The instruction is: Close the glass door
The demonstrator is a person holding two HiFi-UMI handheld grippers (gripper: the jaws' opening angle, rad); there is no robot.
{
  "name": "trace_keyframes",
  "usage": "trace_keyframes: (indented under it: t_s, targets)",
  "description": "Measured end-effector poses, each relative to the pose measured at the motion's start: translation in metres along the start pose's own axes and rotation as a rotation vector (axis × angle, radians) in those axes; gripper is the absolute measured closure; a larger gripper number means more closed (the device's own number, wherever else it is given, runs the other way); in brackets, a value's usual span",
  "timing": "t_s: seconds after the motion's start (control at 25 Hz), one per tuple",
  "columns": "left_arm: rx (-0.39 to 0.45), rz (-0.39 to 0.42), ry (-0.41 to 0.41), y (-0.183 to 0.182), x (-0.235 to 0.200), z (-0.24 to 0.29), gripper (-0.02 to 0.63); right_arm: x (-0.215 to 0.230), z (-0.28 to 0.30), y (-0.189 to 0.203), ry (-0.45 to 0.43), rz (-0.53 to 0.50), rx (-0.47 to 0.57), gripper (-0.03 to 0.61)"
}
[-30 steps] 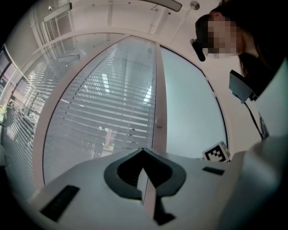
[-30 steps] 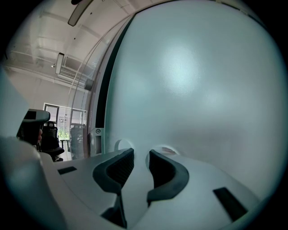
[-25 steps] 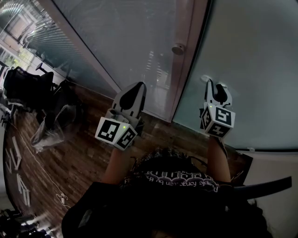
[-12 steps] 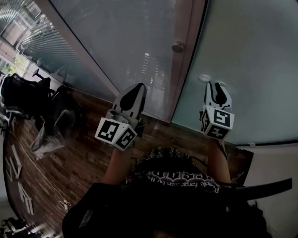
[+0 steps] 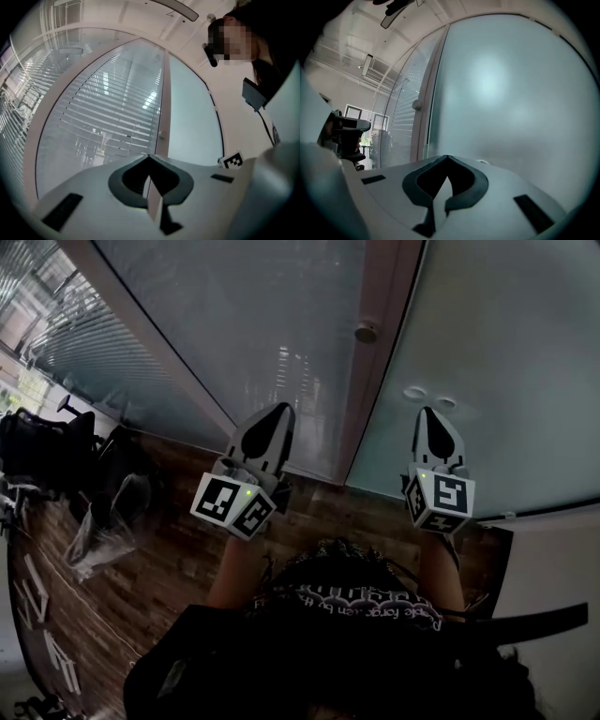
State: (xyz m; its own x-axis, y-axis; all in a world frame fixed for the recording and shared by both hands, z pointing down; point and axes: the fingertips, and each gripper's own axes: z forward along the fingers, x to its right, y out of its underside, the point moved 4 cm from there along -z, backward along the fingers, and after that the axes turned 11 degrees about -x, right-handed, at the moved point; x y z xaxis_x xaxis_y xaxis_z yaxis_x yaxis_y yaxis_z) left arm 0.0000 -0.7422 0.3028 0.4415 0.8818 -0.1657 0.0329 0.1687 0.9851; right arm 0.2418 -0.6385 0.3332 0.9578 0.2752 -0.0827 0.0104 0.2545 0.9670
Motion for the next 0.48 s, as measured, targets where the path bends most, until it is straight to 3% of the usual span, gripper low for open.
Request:
trace_keyframes:
  t_s: [0.48]
  targets:
    - [-0.01,0.047,0.056,-0.002,0.016,0.004,0.612,-0.008,-0.008,-0.002,-0.037,0.009,0.01,0.575]
